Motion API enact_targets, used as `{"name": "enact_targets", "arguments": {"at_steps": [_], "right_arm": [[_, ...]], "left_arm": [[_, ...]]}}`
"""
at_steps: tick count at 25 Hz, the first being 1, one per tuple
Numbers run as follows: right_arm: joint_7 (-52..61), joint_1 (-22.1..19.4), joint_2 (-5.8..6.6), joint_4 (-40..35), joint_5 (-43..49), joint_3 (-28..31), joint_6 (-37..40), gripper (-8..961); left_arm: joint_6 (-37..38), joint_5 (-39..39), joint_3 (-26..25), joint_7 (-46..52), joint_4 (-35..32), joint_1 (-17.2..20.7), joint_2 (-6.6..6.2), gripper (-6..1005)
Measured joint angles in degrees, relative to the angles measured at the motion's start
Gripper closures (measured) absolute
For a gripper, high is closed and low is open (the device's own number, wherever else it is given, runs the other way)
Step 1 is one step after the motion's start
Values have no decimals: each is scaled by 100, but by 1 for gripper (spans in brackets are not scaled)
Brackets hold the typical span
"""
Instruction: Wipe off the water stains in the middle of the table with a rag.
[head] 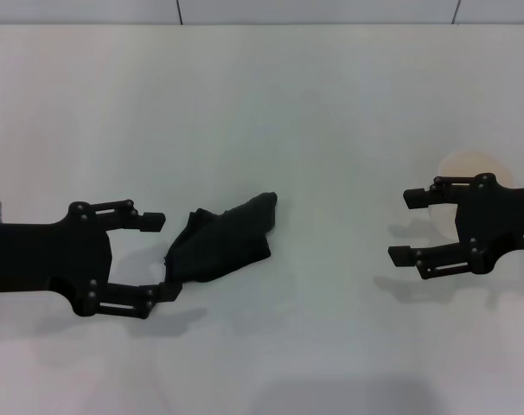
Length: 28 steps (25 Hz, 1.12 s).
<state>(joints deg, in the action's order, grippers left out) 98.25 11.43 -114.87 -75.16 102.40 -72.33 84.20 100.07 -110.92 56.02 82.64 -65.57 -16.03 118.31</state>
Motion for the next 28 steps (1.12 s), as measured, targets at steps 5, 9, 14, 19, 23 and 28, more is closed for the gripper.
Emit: {"name": "enact_targets", "arguments": {"at_steps": [5, 9, 14, 19, 23, 28], "right_arm": [[0, -1, 0, -21, 0, 0, 9, 112], [0, -1, 6, -31, 0, 0, 9, 112], [15, 0, 9, -57, 0, 0, 16, 112], [25, 0, 9, -56, -1, 0, 17, 112], [27, 0, 9, -34, 0, 0, 15, 112], [41, 13, 9, -27, 82, 0, 15, 112]], "left_arm": [[41, -16, 0, 4, 0, -15, 26, 120], [46, -18, -3, 8, 0, -15, 33, 120], [48, -18, -6, 0, 1, -8, 34, 120], [44, -18, -5, -2, 0, -4, 42, 119], [36, -19, -3, -2, 0, -4, 43, 119], [19, -18, 6, -3, 9, -13, 43, 119]]}}
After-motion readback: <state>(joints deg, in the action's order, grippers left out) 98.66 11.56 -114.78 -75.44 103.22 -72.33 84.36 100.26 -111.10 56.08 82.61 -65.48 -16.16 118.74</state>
